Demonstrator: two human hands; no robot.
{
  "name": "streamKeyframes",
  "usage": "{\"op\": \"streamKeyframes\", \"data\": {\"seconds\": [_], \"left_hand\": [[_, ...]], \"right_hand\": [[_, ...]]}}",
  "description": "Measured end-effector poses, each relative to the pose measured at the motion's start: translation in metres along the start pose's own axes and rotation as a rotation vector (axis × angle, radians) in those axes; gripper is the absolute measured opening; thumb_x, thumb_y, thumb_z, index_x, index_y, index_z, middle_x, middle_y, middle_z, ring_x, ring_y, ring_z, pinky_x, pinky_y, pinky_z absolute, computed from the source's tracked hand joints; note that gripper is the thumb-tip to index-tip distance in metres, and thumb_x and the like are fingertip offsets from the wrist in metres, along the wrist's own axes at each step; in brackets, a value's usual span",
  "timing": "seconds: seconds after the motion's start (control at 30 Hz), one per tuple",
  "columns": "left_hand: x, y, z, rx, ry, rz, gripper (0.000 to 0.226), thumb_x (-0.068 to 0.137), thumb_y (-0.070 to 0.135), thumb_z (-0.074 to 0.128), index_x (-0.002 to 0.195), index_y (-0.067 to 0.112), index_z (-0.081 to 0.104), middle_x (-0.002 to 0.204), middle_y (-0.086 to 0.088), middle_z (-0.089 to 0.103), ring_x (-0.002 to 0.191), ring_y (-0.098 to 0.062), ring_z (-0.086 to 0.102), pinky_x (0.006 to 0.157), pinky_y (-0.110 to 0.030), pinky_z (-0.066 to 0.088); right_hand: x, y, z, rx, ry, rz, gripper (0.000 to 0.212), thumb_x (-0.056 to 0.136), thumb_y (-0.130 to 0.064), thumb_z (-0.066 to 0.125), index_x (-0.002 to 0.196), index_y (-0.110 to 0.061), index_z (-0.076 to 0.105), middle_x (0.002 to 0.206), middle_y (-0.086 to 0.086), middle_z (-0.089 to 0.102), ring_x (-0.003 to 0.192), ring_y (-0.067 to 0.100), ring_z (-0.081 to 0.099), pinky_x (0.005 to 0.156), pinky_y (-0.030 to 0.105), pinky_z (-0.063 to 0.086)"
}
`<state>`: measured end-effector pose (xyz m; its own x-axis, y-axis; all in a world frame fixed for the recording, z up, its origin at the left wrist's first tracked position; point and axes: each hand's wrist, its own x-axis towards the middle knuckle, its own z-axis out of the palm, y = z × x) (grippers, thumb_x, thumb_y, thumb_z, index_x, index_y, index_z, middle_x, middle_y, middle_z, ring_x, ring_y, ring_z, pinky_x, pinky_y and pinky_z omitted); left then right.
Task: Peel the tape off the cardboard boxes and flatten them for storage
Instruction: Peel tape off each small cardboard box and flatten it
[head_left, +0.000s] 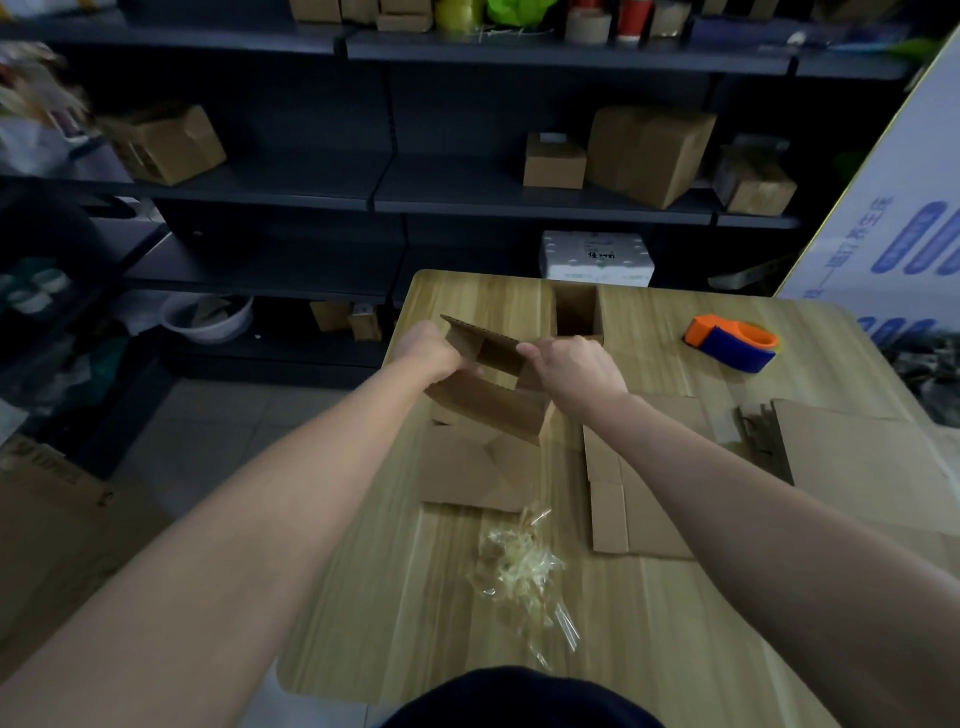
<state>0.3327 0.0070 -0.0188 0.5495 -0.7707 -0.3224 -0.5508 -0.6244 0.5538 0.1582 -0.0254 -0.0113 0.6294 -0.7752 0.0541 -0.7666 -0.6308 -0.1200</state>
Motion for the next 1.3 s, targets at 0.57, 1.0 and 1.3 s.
{"op": "streamKeyframes", "data": {"seconds": [0.57,1.0,1.3], "left_hand": [[-0.008,-0.008,0.013,-0.252,0.18,0.086,0.023,0.084,0.031,0.065,0.08,0.009,0.064,0.074,-0.003,0.062,0.067,-0.018,0.061,0.061,-0.031,0.05],[-0.014,-0.027,0.017,-0.455,0.259,0.343,0.045,0.096,0.013,0.047,0.051,0.017,0.042,0.048,0.004,0.038,0.043,-0.008,0.032,0.04,-0.015,0.024],[-0.004,-0.014,0.025,-0.52,0.299,0.28,0.044,0.101,0.016,0.037,0.057,0.015,0.036,0.054,0.001,0.036,0.049,-0.011,0.033,0.048,-0.023,0.026]], "right_hand": [[0.016,0.003,0.014,0.428,0.154,0.331,0.058,0.086,-0.045,0.064,0.129,-0.012,0.044,0.115,0.009,0.057,0.091,0.02,0.061,0.068,0.026,0.052],[0.02,0.003,0.016,0.644,0.017,0.58,0.094,0.068,-0.049,0.08,0.137,-0.014,0.027,0.128,0.012,0.051,0.109,0.03,0.057,0.079,0.038,0.056],[0.015,0.011,0.018,0.888,-0.01,0.607,0.076,0.078,-0.026,0.071,0.139,-0.008,0.029,0.111,0.01,0.056,0.093,0.023,0.061,0.07,0.034,0.057]]}}
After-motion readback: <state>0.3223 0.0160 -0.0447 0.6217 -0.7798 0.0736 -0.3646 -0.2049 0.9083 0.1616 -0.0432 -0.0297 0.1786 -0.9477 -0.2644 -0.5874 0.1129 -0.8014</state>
